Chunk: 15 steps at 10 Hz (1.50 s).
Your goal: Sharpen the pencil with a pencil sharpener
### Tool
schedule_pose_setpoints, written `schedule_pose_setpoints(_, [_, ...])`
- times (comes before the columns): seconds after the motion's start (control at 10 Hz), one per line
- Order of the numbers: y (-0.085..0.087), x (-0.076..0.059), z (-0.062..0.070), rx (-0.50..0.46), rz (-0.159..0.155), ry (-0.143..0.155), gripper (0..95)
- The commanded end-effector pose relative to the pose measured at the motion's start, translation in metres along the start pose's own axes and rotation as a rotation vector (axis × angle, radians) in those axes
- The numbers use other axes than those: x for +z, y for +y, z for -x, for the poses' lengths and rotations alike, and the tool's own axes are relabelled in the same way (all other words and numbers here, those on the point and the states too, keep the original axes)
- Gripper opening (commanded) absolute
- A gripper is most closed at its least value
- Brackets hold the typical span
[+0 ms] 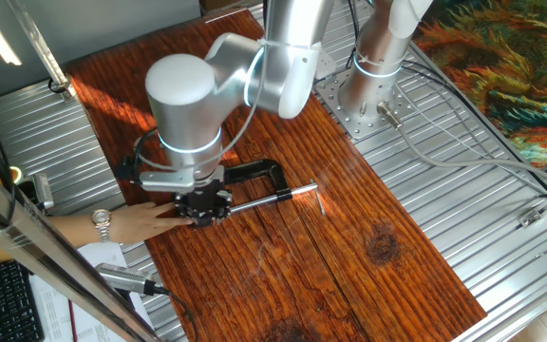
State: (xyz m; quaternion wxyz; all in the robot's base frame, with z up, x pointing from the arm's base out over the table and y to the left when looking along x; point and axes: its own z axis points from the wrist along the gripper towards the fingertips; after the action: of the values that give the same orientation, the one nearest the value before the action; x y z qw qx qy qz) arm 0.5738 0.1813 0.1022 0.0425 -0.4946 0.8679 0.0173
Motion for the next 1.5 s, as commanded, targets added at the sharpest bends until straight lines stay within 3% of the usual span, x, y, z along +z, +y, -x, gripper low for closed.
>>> schedule_pose_setpoints(0.1, [-0.003,-0.005,0.008,0.004,0.009,0.006,38.0])
schedule_pose_setpoints(0.2, [-0.003,-0.012,0.01,0.004,0.011,0.015,19.0])
schedule_pose_setpoints(0.3, [-0.004,-0.016,0.009,0.013,0.013,0.017,19.0])
schedule_pose_setpoints(0.4, [-0.006,-0.018,0.008,0.021,0.008,0.019,0.0])
schedule_pose_setpoints(0.8, [-0.018,-0.024,0.008,0.066,0.005,0.024,0.0])
schedule_pose_setpoints(0.9, [-0.031,-0.026,0.01,0.05,0.01,0.022,0.0])
schedule_pose_setpoints(1.1, [-0.054,-0.029,0.02,0.001,-0.01,0.075,0.0])
schedule_pose_setpoints(1.2, [-0.058,-0.029,0.023,0.066,-0.024,0.082,0.0])
schedule_pose_setpoints(1.4, [-0.065,-0.023,0.021,0.168,-0.037,0.06,0.0])
schedule_pose_setpoints(1.5, [-0.068,-0.023,0.018,0.25,-0.042,0.063,0.0])
